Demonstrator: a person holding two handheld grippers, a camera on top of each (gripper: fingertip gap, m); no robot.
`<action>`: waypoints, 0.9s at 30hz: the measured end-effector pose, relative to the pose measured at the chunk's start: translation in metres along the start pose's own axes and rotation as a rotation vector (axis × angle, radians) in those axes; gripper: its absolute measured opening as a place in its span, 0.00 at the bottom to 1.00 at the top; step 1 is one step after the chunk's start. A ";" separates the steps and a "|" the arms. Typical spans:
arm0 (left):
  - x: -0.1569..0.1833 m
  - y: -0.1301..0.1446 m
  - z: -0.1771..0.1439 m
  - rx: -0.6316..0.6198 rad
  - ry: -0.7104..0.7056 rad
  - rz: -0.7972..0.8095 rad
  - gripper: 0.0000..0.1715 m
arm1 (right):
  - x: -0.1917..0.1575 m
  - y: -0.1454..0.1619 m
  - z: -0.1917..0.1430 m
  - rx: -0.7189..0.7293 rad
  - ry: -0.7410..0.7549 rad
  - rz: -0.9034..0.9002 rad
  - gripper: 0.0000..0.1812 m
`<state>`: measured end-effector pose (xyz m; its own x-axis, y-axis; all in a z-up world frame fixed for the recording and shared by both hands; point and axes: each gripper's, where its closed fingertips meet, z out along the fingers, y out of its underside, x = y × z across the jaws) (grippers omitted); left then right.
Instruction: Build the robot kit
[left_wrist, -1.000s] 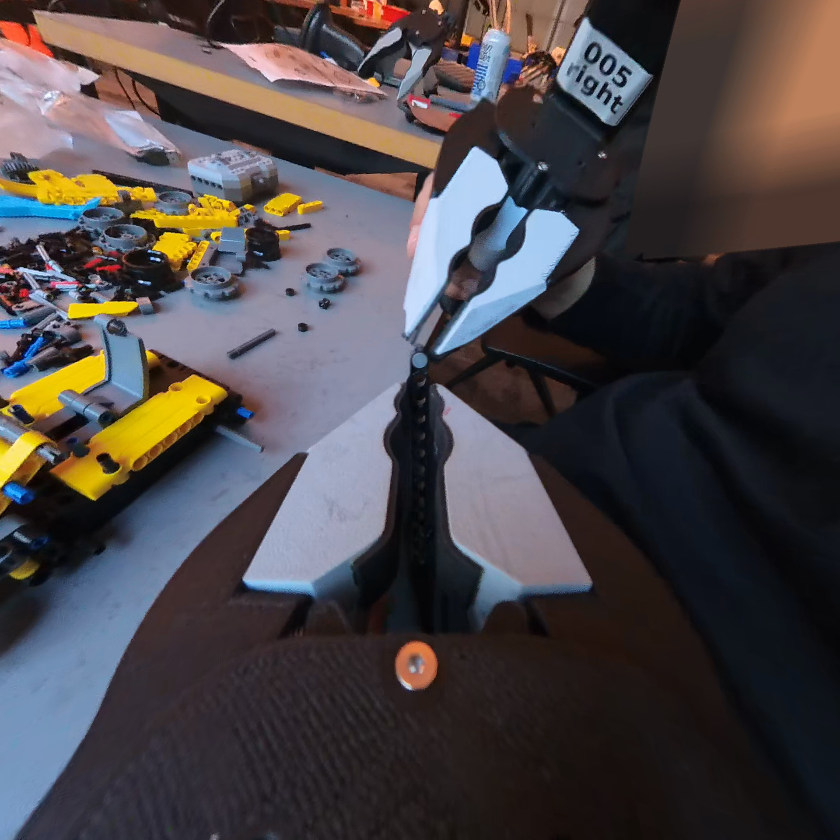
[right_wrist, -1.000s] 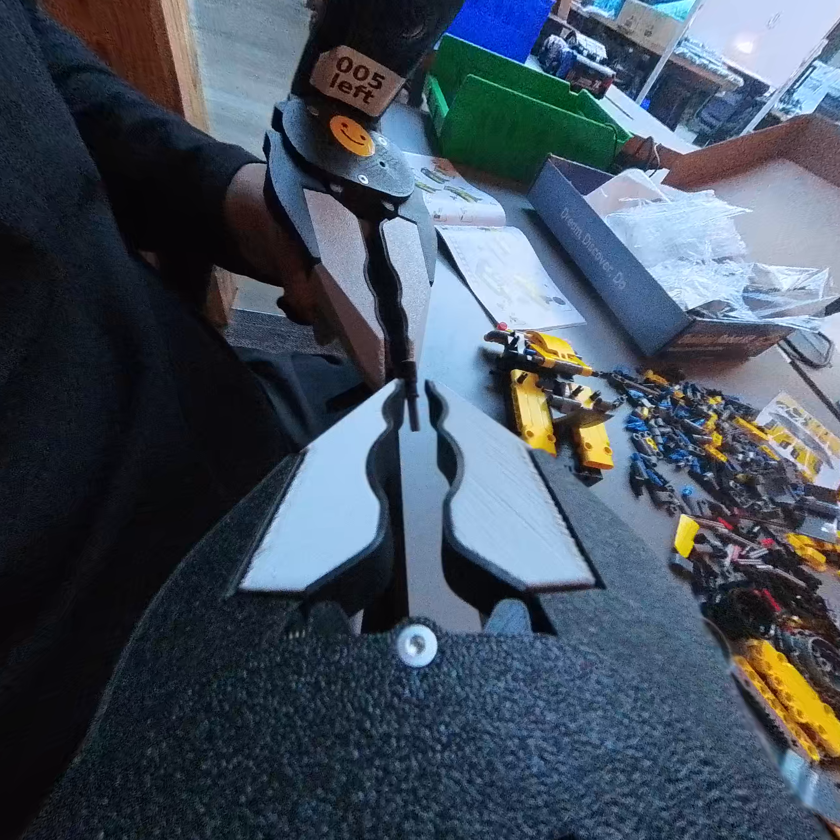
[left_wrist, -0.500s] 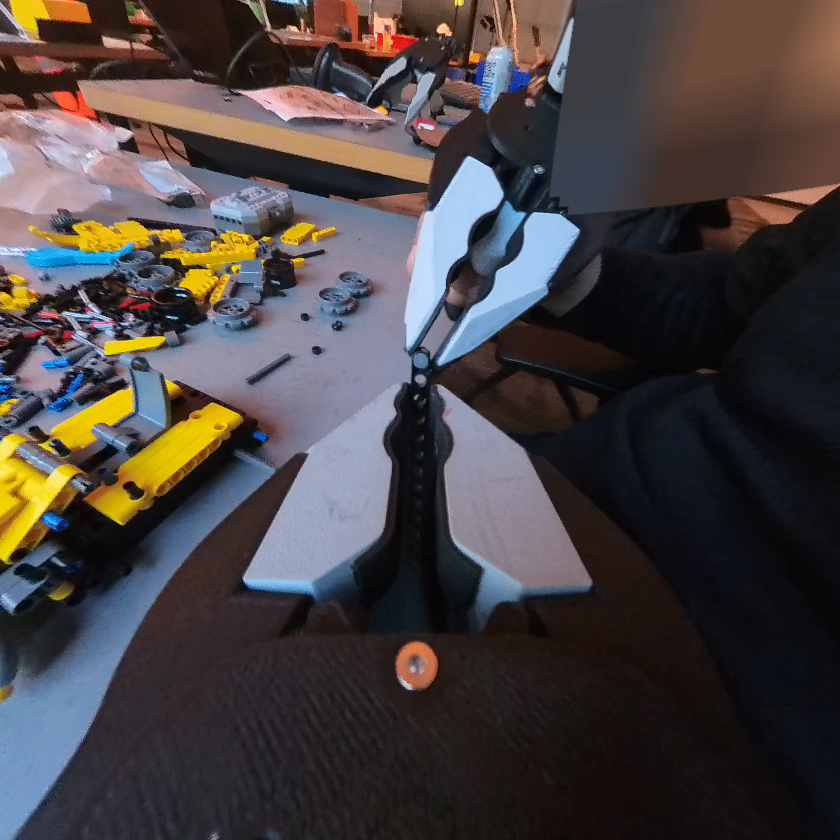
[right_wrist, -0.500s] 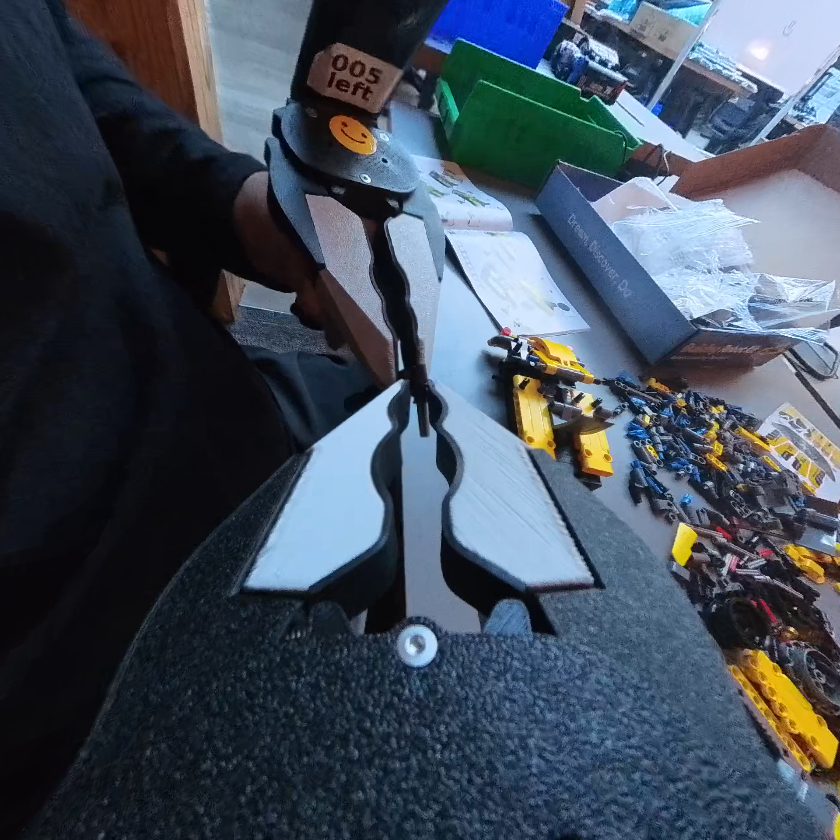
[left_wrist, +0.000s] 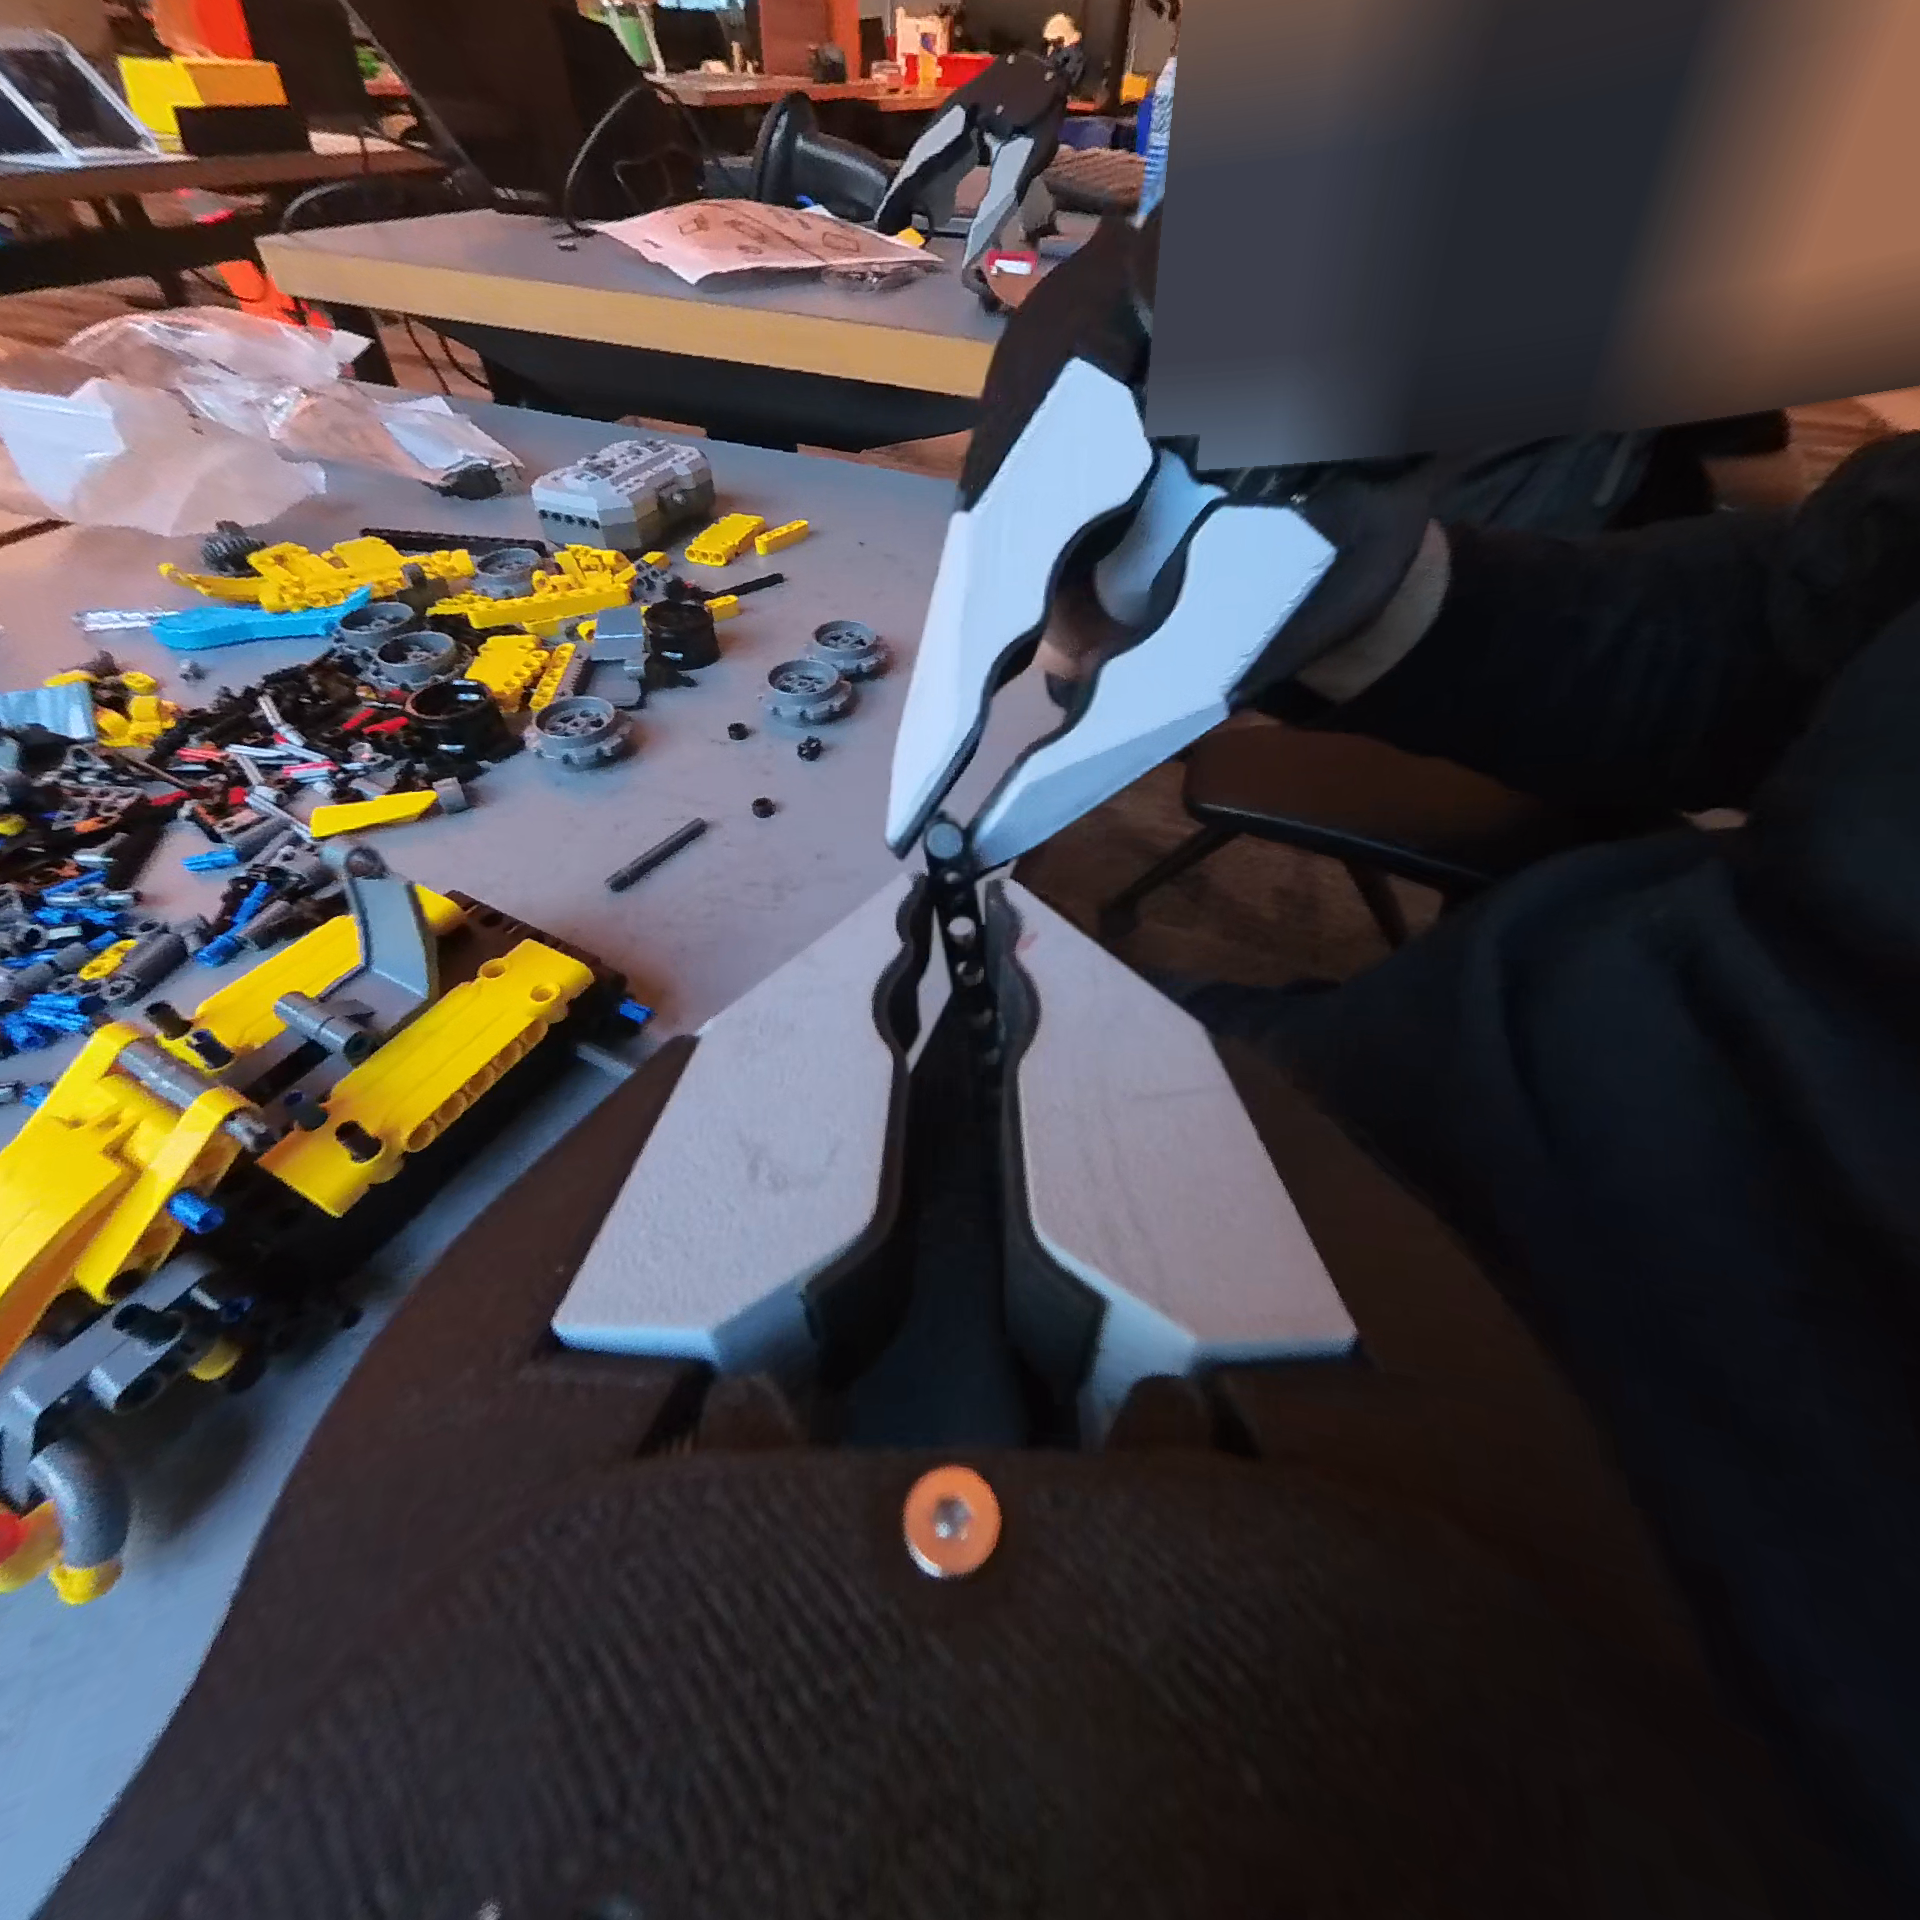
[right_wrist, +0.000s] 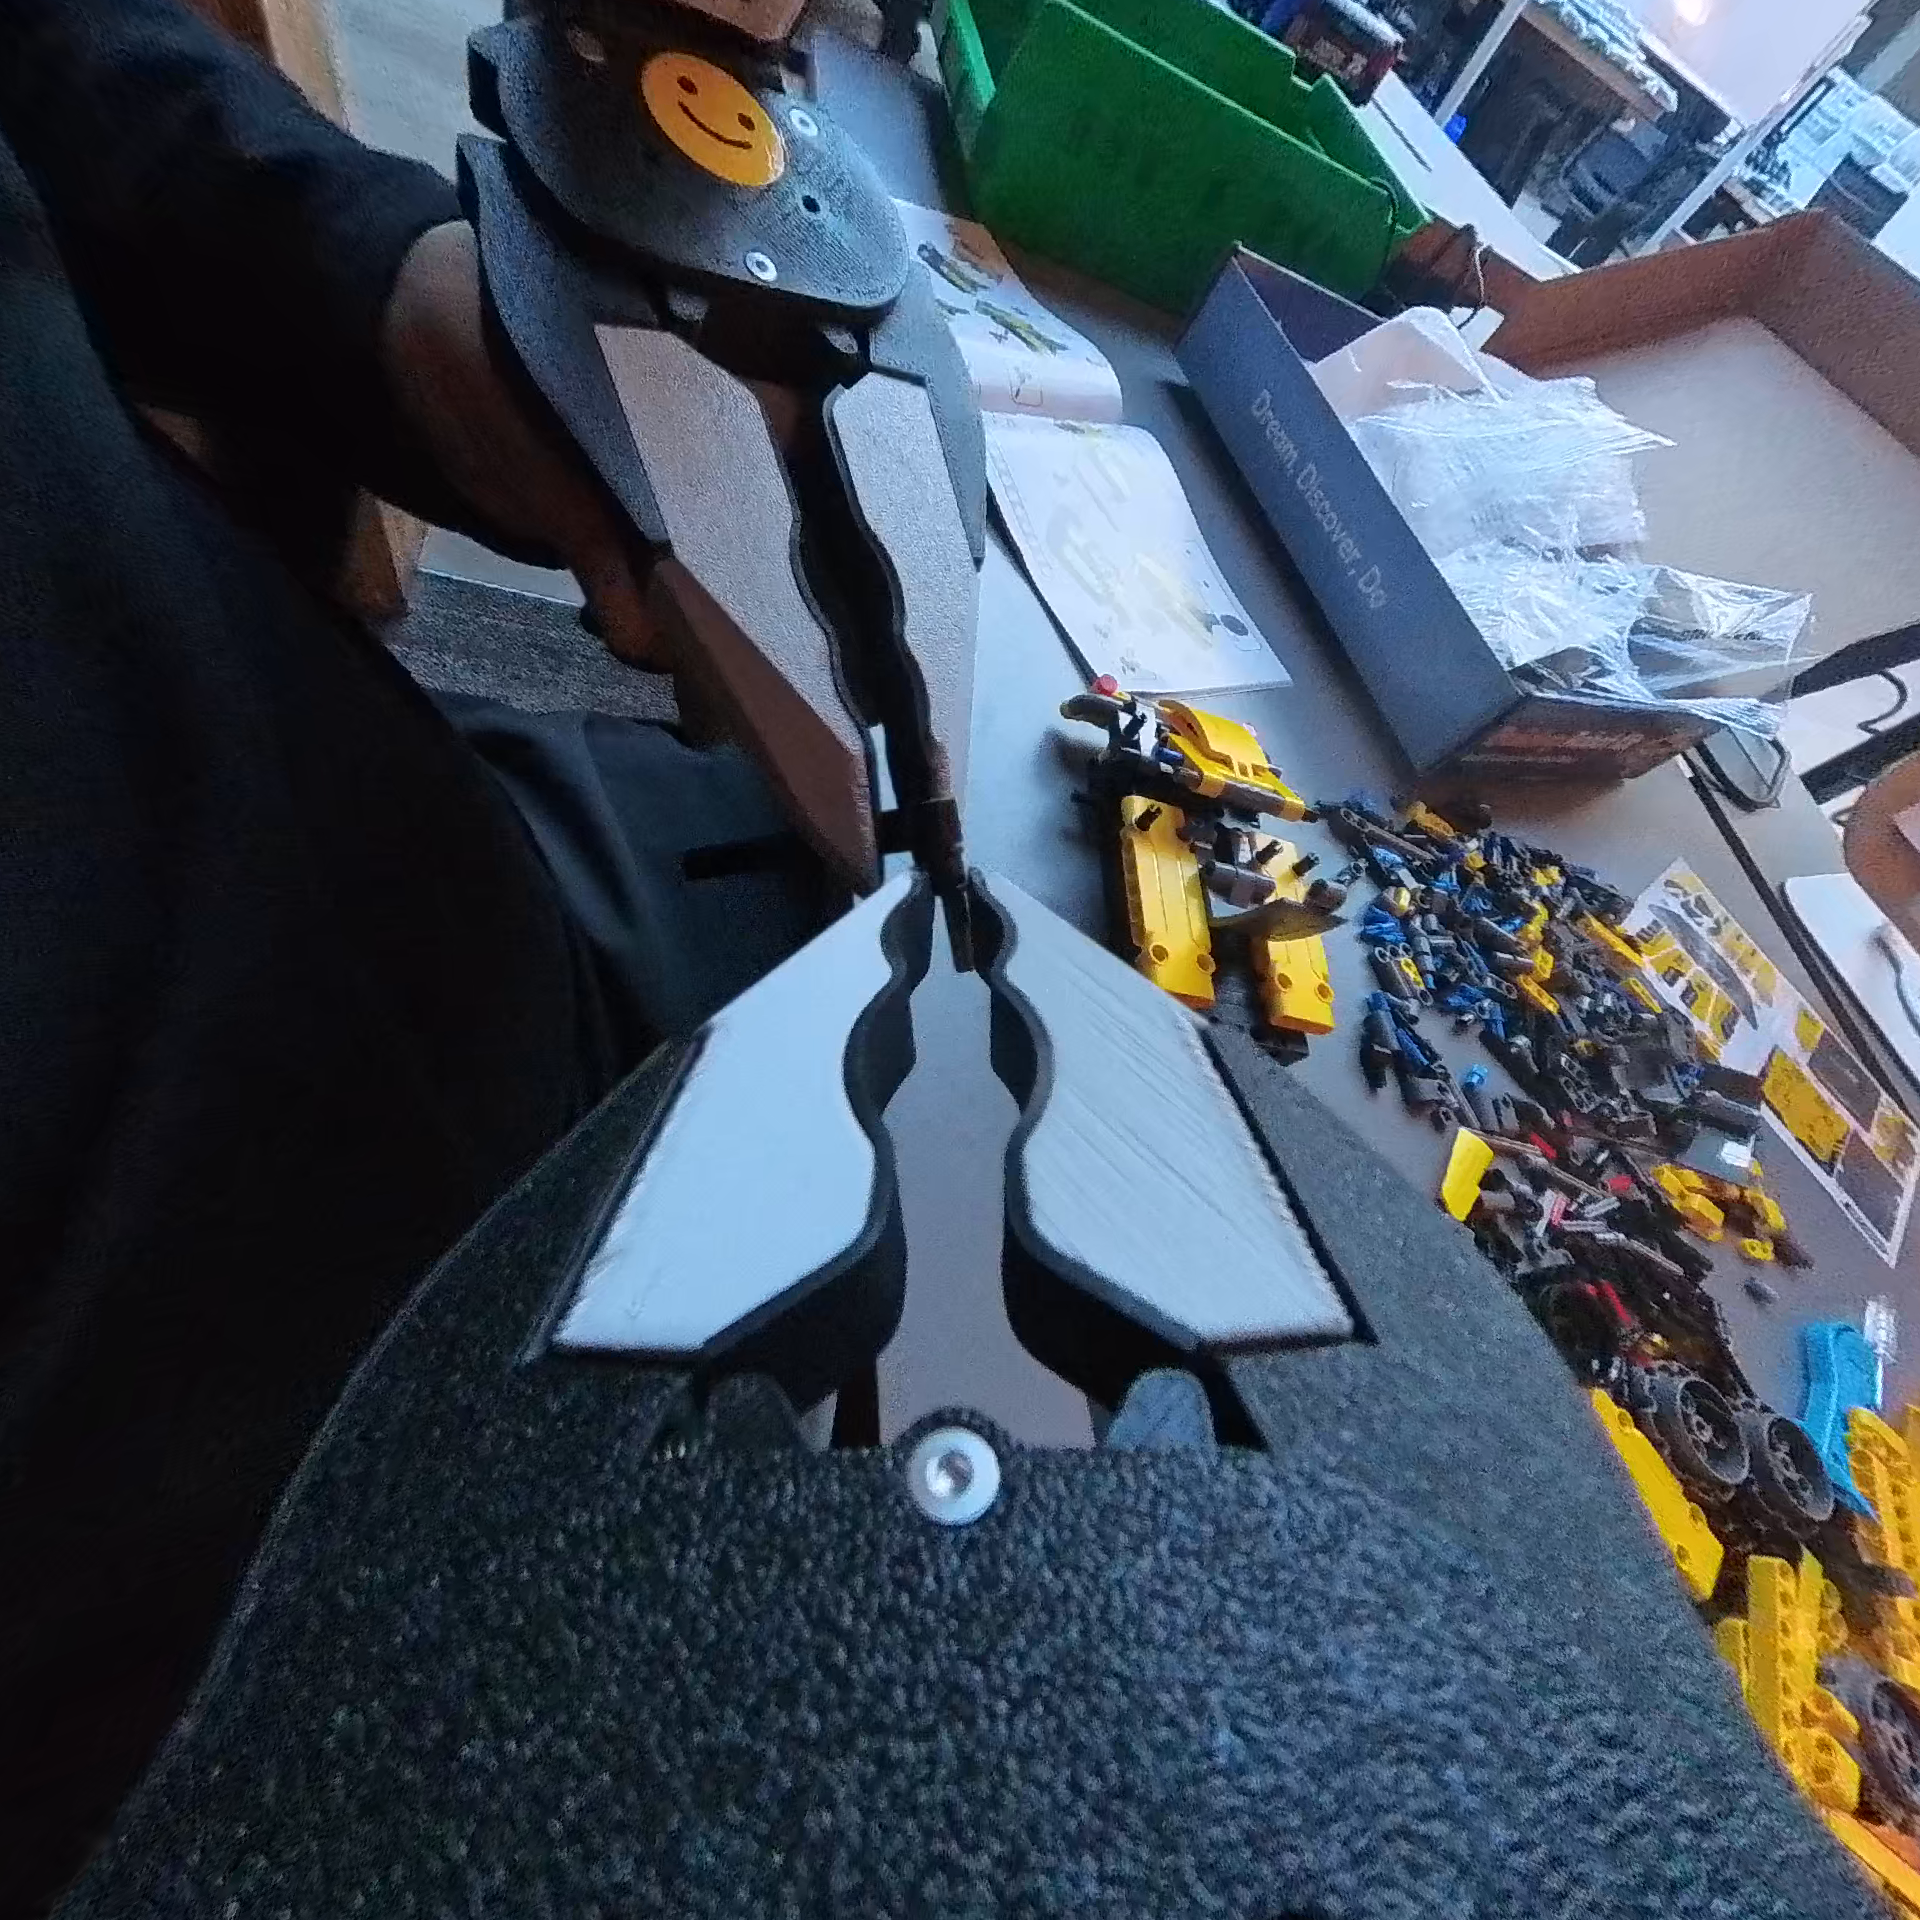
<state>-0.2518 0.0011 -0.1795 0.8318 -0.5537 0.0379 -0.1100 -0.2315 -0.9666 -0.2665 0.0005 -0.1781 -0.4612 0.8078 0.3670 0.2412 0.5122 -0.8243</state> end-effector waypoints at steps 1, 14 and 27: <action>-0.002 0.000 0.000 -0.006 -0.012 0.011 0.03 | 0.000 0.000 0.000 0.000 -0.004 0.004 0.03; -0.005 0.016 0.001 -0.082 -0.021 0.002 0.03 | -0.006 0.007 0.006 -0.008 -0.015 -0.004 0.04; -0.008 0.013 -0.007 0.003 -0.084 0.018 0.03 | -0.004 0.000 0.011 0.137 -0.017 0.193 0.04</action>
<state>-0.2635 -0.0035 -0.1904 0.8725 -0.4887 -0.0010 -0.1240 -0.2194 -0.9677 -0.2735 -0.0060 -0.1847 -0.4328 0.8811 0.1905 0.2084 0.3034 -0.9298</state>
